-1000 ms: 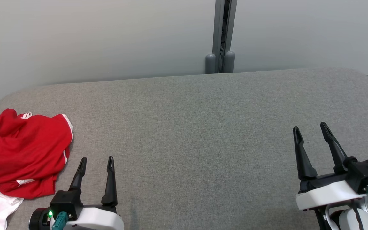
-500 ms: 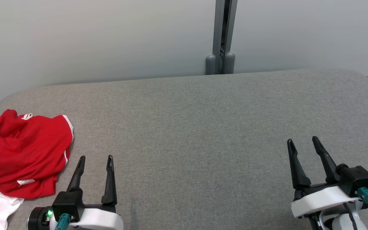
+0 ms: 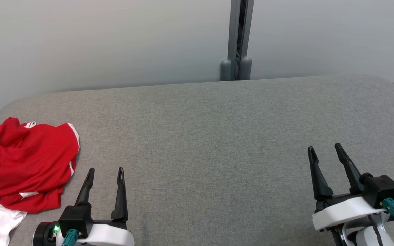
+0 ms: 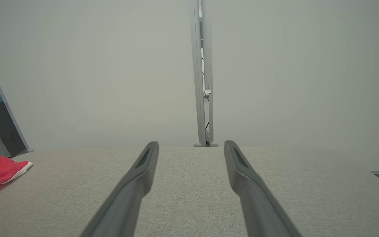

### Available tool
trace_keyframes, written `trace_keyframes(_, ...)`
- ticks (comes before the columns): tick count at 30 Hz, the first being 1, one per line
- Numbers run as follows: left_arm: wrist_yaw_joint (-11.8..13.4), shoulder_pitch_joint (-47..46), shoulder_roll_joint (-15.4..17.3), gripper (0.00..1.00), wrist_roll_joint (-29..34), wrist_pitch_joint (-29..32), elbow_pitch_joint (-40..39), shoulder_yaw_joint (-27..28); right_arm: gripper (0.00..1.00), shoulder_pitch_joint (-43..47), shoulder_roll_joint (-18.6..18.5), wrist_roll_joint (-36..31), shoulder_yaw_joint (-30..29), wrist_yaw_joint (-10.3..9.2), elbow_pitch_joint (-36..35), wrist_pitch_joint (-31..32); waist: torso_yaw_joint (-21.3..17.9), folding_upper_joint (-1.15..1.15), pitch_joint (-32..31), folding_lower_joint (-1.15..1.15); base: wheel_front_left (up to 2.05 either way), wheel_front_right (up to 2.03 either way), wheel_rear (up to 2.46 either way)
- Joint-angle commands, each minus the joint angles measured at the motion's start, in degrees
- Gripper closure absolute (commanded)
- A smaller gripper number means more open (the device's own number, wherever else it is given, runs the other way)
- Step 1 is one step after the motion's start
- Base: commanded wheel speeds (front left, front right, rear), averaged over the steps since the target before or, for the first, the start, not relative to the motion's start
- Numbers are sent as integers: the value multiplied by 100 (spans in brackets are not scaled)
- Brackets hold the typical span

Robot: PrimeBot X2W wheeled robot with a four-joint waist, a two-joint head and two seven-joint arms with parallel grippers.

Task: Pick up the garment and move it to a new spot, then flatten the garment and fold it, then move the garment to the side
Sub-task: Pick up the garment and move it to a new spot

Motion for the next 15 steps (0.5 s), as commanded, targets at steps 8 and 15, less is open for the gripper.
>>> trace_keyframes(8, -39, -50, 29, 0, 58, -8, 27, 4, 0, 111, -35, -10, -18, -2, -25, -30, 522, 0, -21, 0, 0, 0, 0)
trace_keyframes(15, -79, 33, 29, 0, 106, -8, 43, 106, 0, 189, -35, 71, 197, -2, -81, -29, 1262, 0, -88, 0, 0, 0, 0)
